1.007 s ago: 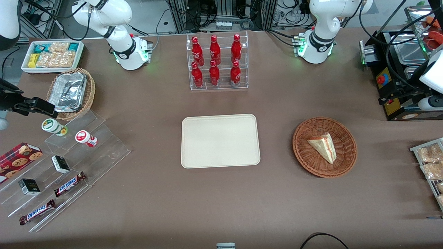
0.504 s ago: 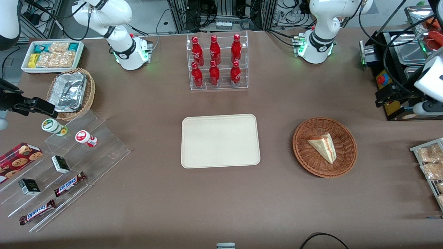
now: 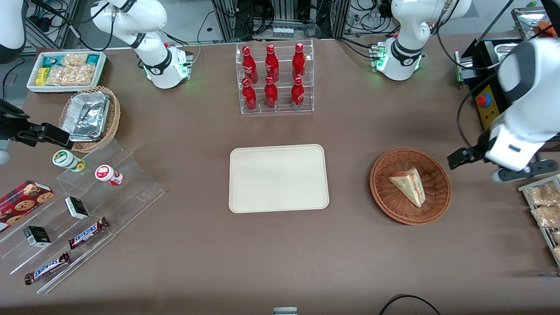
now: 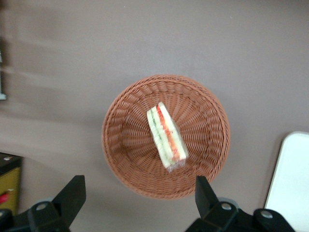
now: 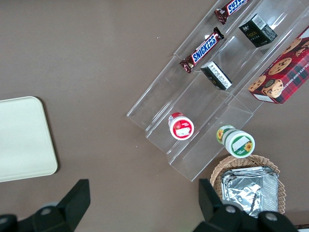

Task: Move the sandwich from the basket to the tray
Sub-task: 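Move the left gripper from rest toward the wicker basket, then lower the open left gripper over the wrapped sandwich and close it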

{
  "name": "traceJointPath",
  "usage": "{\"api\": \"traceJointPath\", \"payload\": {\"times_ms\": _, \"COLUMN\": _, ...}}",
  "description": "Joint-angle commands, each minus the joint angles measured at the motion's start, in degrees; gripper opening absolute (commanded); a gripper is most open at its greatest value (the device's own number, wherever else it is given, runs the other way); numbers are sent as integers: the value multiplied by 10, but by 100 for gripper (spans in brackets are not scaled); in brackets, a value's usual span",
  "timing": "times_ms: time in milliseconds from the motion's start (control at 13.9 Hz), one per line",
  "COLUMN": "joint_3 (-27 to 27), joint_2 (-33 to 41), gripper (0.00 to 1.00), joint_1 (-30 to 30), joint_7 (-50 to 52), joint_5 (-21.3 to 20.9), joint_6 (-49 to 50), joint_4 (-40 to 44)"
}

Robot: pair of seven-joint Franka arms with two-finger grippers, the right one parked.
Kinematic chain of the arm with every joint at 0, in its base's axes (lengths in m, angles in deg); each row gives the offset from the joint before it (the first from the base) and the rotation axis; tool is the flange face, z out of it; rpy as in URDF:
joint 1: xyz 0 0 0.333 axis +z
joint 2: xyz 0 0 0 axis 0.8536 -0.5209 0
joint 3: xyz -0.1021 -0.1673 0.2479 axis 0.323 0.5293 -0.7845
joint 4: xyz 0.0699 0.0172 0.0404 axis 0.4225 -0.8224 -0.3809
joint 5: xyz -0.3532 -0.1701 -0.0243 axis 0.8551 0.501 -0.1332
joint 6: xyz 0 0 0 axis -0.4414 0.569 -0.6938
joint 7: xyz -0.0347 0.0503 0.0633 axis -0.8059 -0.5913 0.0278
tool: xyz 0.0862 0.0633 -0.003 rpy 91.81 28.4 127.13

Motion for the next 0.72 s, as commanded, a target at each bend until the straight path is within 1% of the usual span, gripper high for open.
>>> {"api": "traceJointPath", "payload": {"times_ms": 0, "joint_3": 4, "joint_2": 15, "gripper": 100, "joint_1": -3, "joint_7": 79, "joint_5": 6, "joint_6": -85, "joint_4": -83}}
{"api": "traceJointPath", "payload": {"times_ms": 144, "joint_3": 12, "joint_2": 14, "gripper": 100, "joint_1": -3, "joint_7": 122, "joint_5": 6, "joint_6": -148, "joint_4": -131}}
{"api": "traceJointPath", "payload": {"times_ms": 288, "joint_3": 32, "joint_2": 8, "gripper": 100, "joint_1": -3, "joint_7": 168, "joint_5": 6, "joint_6": -223, "joint_4": -185}}
{"api": "traceJointPath", "payload": {"times_ms": 360, "joint_3": 35, "joint_2": 0, "gripper": 100, "joint_1": -3, "joint_7": 183, "joint_5": 6, "joint_6": -245, "joint_4": -196}}
{"api": "traceJointPath", "payload": {"times_ms": 504, "joint_3": 49, "joint_2": -25, "gripper": 100, "joint_1": -3, "joint_7": 198, "joint_5": 6, "joint_6": -251, "joint_4": -197}}
{"api": "traceJointPath", "payload": {"times_ms": 647, "joint_3": 49, "joint_2": -46, "gripper": 100, "joint_1": -3, "joint_7": 200, "joint_5": 6, "joint_6": -257, "joint_4": -198}}
